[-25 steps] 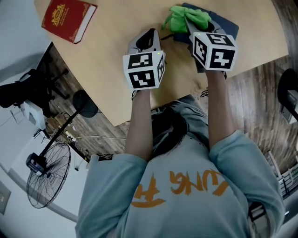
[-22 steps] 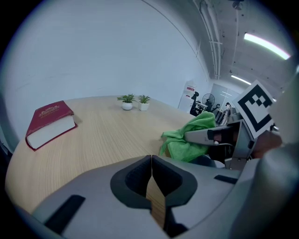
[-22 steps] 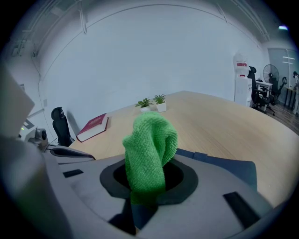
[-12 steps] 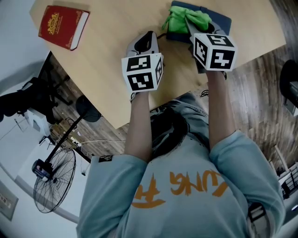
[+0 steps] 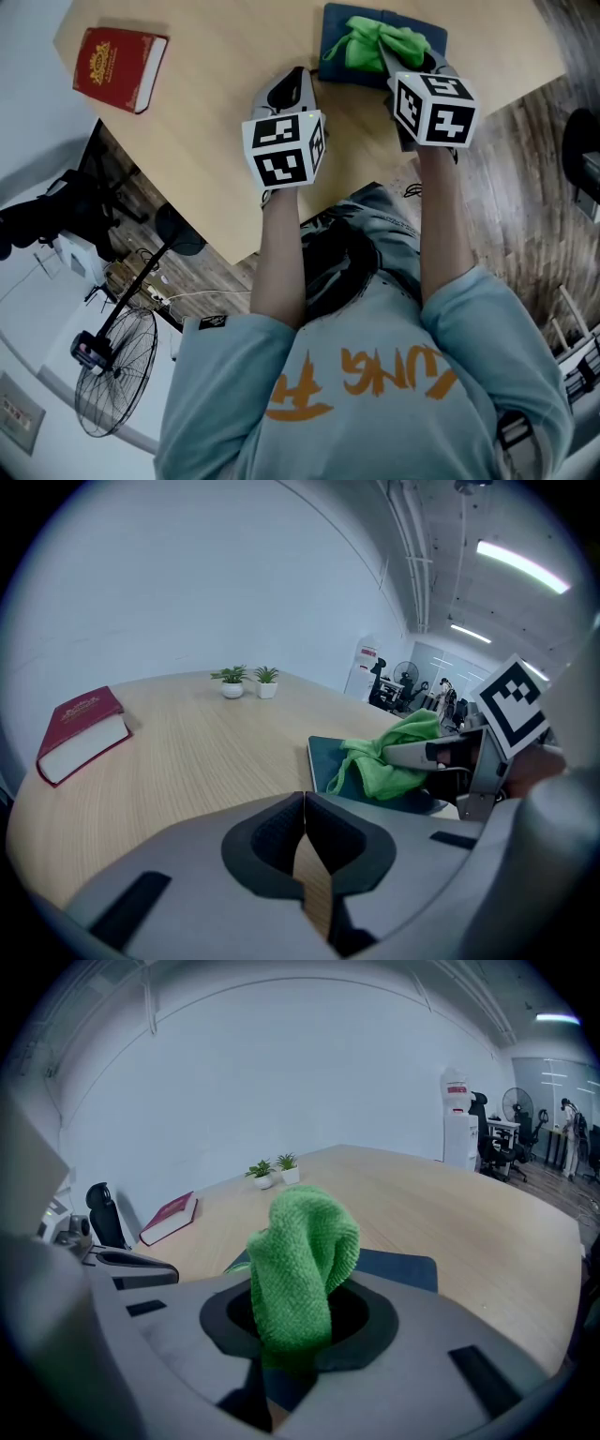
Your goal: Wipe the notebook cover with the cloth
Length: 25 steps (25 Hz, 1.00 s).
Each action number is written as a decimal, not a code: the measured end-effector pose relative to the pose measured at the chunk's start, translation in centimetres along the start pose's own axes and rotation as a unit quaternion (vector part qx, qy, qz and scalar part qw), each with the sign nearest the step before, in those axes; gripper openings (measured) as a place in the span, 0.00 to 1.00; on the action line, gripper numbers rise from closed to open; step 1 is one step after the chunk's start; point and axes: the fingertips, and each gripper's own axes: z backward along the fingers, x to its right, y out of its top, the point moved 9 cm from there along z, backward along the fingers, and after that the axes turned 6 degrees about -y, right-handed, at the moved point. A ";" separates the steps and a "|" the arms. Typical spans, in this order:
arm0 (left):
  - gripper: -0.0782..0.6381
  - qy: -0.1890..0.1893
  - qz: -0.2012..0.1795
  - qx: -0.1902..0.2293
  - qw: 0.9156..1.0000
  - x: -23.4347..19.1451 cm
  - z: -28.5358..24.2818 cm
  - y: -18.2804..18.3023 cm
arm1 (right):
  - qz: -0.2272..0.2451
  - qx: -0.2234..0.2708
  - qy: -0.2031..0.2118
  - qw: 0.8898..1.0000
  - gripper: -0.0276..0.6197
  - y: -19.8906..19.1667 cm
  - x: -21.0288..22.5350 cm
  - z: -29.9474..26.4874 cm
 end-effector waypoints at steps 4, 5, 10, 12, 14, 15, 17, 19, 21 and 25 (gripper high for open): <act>0.14 -0.007 -0.009 0.000 1.000 1.3 -0.2 0.2 | -0.009 0.003 -0.007 1.000 0.18 -0.4 1.3 0.9; 0.14 -0.009 -0.011 -0.001 1.000 1.6 -0.3 0.2 | -0.011 0.004 -0.009 1.000 0.18 -0.5 1.7 1.0; 0.14 -0.020 -0.020 -0.005 1.000 2.5 -1.1 0.7 | -0.020 0.002 -0.021 1.000 0.18 -0.8 3.1 1.7; 0.14 -0.026 -0.024 -0.005 0.999 3.2 -1.4 0.9 | -0.024 0.001 -0.028 0.999 0.18 -0.9 3.9 2.1; 0.14 -0.034 -0.028 -0.005 0.999 3.9 -1.9 1.2 | -0.029 0.001 -0.036 0.999 0.18 -1.1 4.7 2.5; 0.14 -0.037 -0.030 -0.006 0.999 4.1 -2.1 1.2 | -0.031 0.001 -0.039 0.999 0.18 -1.2 5.0 2.7; 0.14 -0.045 -0.034 -0.009 0.998 4.6 -2.6 1.4 | -0.035 -0.001 -0.047 0.998 0.18 -1.4 5.7 2.9; 0.14 -0.052 -0.038 -0.010 0.998 5.3 -3.0 1.6 | -0.039 -0.003 -0.055 0.998 0.18 -1.6 6.5 3.3; 0.14 -0.059 -0.041 -0.010 0.997 6.1 -3.3 1.9 | -0.043 -0.004 -0.063 0.997 0.18 -1.8 7.4 3.8; 0.14 -0.069 -0.042 -0.010 0.997 7.0 -3.8 2.2 | -0.046 -0.007 -0.078 0.996 0.18 -2.0 8.5 4.5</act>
